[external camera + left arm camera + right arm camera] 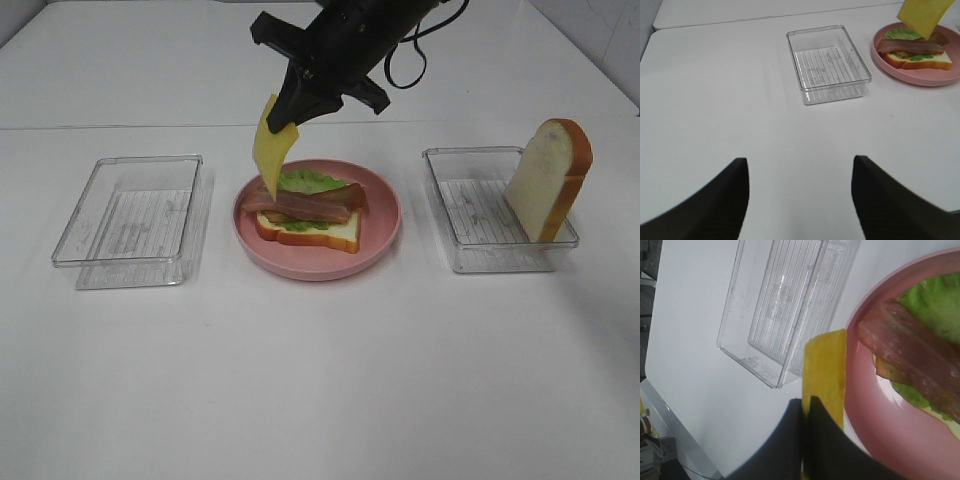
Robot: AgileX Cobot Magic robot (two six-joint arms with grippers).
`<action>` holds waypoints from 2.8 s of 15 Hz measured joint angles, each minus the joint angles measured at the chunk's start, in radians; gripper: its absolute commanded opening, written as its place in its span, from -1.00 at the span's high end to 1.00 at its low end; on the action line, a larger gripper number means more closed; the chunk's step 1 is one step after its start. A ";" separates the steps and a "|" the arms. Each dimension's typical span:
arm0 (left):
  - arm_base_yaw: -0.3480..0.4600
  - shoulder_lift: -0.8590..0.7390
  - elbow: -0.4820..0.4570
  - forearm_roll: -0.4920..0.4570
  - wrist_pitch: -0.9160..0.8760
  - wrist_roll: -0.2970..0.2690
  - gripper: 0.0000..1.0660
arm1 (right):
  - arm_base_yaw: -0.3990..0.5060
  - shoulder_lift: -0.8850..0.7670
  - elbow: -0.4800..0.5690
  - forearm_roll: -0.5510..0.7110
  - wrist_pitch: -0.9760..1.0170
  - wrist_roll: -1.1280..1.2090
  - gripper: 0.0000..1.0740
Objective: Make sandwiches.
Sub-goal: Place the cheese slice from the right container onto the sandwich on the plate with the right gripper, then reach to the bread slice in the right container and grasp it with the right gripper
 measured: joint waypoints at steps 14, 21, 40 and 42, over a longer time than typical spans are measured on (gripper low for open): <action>0.000 0.000 0.000 0.000 0.000 0.000 -0.09 | -0.030 0.075 0.000 -0.197 -0.066 0.143 -0.30; 0.000 0.000 0.000 0.000 0.000 0.000 -0.09 | -0.030 0.017 0.000 -0.381 -0.064 0.169 -0.59; 0.000 0.000 0.000 0.000 0.000 0.000 -0.09 | -0.371 -0.214 0.028 -0.630 0.119 0.190 -0.58; 0.000 0.000 0.000 0.000 0.000 0.000 -0.09 | -0.376 -0.228 0.084 -0.642 0.119 0.184 -0.58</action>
